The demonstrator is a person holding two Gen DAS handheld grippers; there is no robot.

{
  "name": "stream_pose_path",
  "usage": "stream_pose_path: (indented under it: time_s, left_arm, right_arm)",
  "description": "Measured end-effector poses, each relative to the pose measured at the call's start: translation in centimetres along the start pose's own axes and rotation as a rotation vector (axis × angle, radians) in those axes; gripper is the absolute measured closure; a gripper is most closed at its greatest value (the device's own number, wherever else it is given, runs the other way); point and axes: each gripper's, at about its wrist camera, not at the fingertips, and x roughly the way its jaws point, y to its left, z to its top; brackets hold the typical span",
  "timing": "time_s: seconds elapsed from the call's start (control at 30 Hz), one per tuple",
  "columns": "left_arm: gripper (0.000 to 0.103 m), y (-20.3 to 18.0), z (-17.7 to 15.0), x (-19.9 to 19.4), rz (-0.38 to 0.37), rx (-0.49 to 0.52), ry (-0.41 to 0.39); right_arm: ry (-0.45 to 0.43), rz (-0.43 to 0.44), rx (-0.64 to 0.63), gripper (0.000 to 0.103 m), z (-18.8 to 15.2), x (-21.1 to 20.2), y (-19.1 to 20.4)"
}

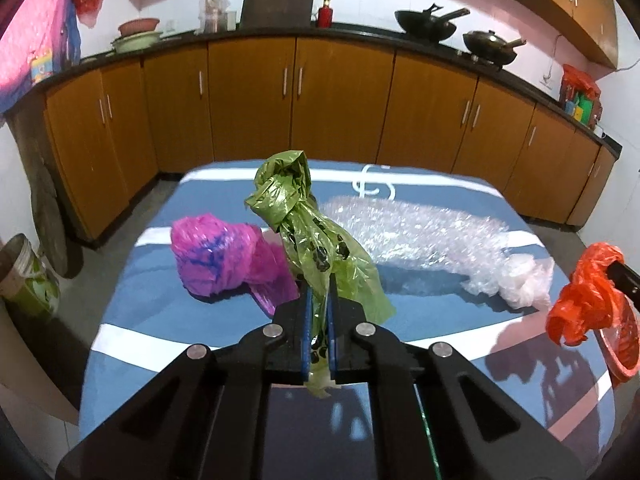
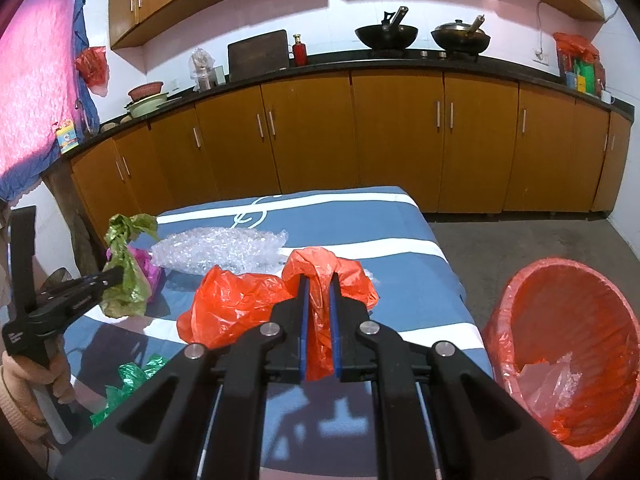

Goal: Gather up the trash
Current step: 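Carry the red and green bags over the orange wastebasket with both tools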

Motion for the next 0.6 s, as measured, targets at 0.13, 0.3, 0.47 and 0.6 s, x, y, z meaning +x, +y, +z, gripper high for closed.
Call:
stream_pose_path:
  time_s: [0.13,0.3,0.47,0.6]
  left_arm:
    - [0.097,0.1,0.3,-1.3,-0.002,-0.004,-0.026]
    - [0.097,-0.2,0.9,-2.7,-0.008,0.0,-0.057]
    - [0.097,-1.4,1.4,-4.3,-0.022,0.011,-0.085]
    - [0.097,-2.6,1.8,-5.4,-0.042,0.032,-0.105]
  right_arm:
    - [-0.011,0.004,0.0,0.093,0.1,-0.6,0.0]
    - [-0.031,0.002,0.001,0.093,0.3,-1.7,-0.1]
    - [-0.055,-0.007,0.003,0.093,0.5,-3.0,-0.4]
    - [-0.072,-0.02,0.012,0.093,0.7,-4.1,-0.9]
